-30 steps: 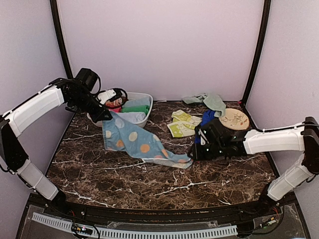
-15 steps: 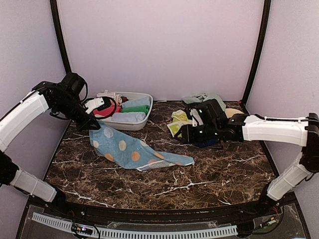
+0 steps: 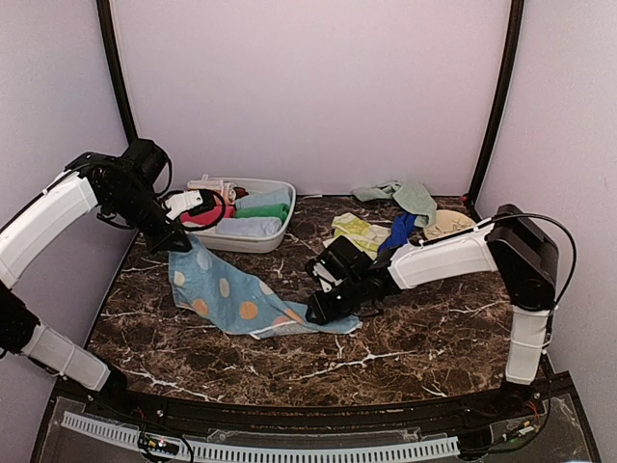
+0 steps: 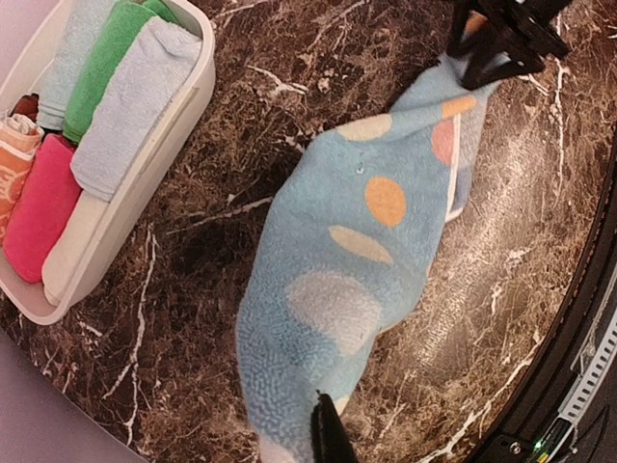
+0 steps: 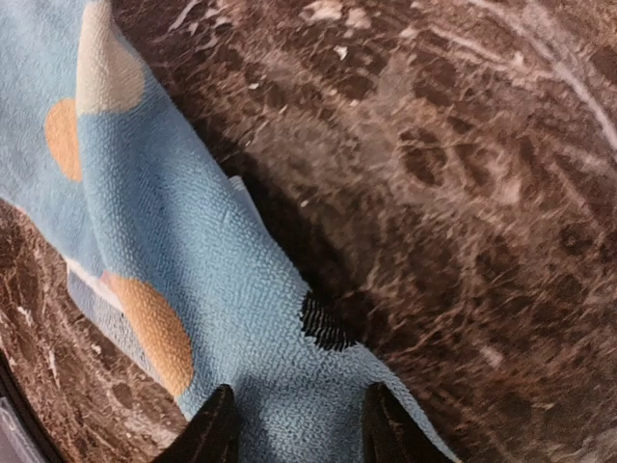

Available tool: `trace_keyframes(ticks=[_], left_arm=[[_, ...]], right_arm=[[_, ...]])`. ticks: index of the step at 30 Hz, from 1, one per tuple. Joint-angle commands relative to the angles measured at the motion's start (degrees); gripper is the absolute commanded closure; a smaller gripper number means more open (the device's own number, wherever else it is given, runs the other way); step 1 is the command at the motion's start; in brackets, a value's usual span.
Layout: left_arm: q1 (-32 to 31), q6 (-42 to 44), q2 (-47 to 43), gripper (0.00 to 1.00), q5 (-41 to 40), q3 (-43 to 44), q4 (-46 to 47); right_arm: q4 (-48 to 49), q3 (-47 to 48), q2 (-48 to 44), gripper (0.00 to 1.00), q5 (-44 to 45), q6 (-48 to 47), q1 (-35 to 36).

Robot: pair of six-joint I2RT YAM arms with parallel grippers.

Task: Roll the towels
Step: Adjust the towel at the center of the board.

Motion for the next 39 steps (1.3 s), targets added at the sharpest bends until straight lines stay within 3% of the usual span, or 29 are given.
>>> trace_keyframes(ticks=[1,5,6,12,16,21,23,24,26,28,30,34,39], left_arm=[[0.2,-0.9,2.2,1.00,-0.2,6.1,-0.7],[0.1,-2.6,5.3,1.00,0.2,12.4,-0.1],[0.0,-3.0,6.2,1.00,0.2,14.2,-0.1],[-1.6,-4.0,12.0,1.00,-1.9,27.7,-0.8],[-4.9,-4.5,18.1,1.00,-3.9,43.0,-3.5],[-10.2,-4.8,23.9,1.00,-2.6,58.5,-9.1],[-11.8,-4.5,23.0,1.00,-1.8,57.1,-10.7],[-12.1,-4.4,22.2,1.00,-0.9,55.3,-11.7],[-12.1,-3.7,19.9,1.00,0.3,49.1,-13.0],[-12.2,-1.7,16.6,1.00,0.2,39.8,-13.5],[-12.2,0.2,13.4,1.00,-2.0,28.1,-13.2],[-12.1,2.8,7.8,1.00,-10.0,12.2,-9.3],[-12.1,3.3,5.5,1.00,-12.7,8.1,-7.0]], right_arm=[[2.2,-5.0,-3.2,0.64,-1.0,1.6,1.5],[3.4,-7.3,-5.1,0.96,0.1,3.4,1.7],[3.0,-7.1,-5.8,1.00,1.2,3.6,1.7],[-0.3,-5.2,-13.7,1.00,10.9,3.7,-0.1],[-0.3,-7.6,-22.9,1.00,15.4,4.1,-0.1],[0.5,-15.0,-31.2,1.00,18.5,8.5,7.5],[1.3,-17.7,-29.9,1.00,16.7,11.6,12.4],[1.7,-18.8,-27.9,0.95,15.3,13.2,14.6],[1.7,-19.7,-23.4,0.71,12.7,15.5,18.3],[0.9,-19.4,-21.0,0.54,10.2,16.5,19.3],[-0.6,-18.9,-21.7,0.44,10.2,15.4,18.0],[0.9,-20.5,-29.2,0.39,7.9,12.6,9.1],[2.3,-17.7,-26.8,0.44,5.1,8.8,-1.0]])
